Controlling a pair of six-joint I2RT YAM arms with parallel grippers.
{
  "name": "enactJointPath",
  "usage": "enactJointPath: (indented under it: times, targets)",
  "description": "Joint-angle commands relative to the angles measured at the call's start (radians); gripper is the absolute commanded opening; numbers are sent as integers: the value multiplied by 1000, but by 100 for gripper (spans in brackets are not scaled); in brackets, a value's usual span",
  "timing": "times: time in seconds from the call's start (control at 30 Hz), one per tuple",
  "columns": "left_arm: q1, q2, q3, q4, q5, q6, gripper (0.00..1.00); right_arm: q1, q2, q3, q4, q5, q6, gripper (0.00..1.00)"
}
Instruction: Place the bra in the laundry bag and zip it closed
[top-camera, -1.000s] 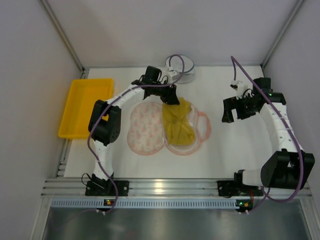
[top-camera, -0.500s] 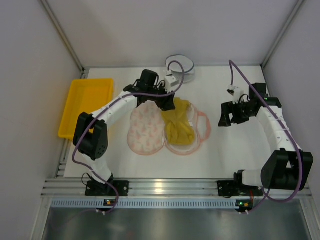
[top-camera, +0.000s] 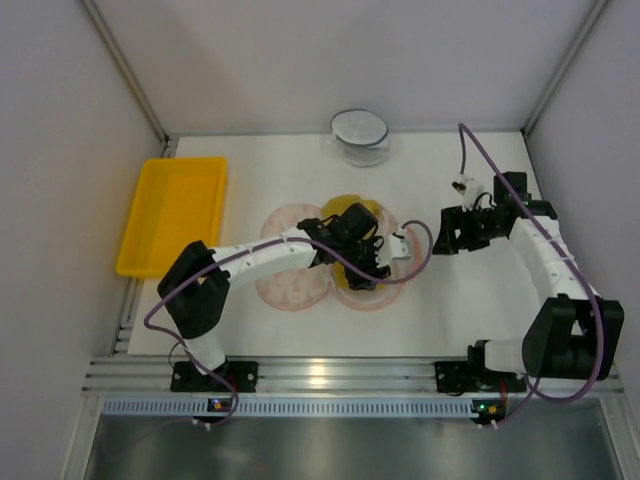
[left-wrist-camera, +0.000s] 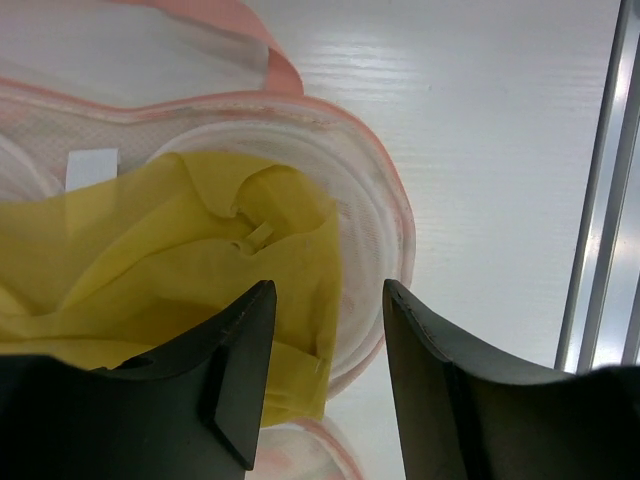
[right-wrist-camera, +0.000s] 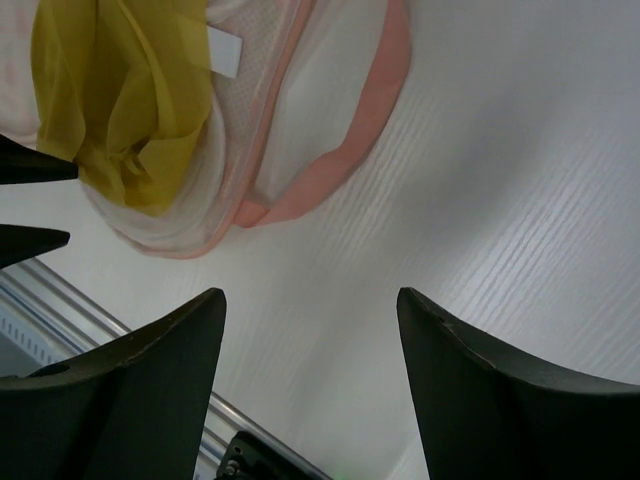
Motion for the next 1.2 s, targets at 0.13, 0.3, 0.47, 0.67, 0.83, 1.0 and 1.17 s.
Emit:
enactJointPath:
  times: [0.13,0.3,0.47,0.67,0.83,1.0,1.17]
  targets:
    - [-87,15,10,5,-185,79,53,10,9,-51,97,-64,63,69]
    - [-113,87,36,5,-248,73,52,12,30,-87,172,-77,93,69]
    - [-114,130,87,5,-271,61,48,23,55,-133,278,-116,161,64]
    - [-114,133,121,-20,-250,50,21,85,113,-194,399,-140,224,53]
    - [-114,84,101,-26,-150,50,0,153,190,-194,432,-150,230,51]
    - [-118,61,76,-45,-79,58,0,182,264,-174,438,-170,245,46]
    - [-124,27,21,-45,31,104,0,188,284,-166,432,-173,248,41]
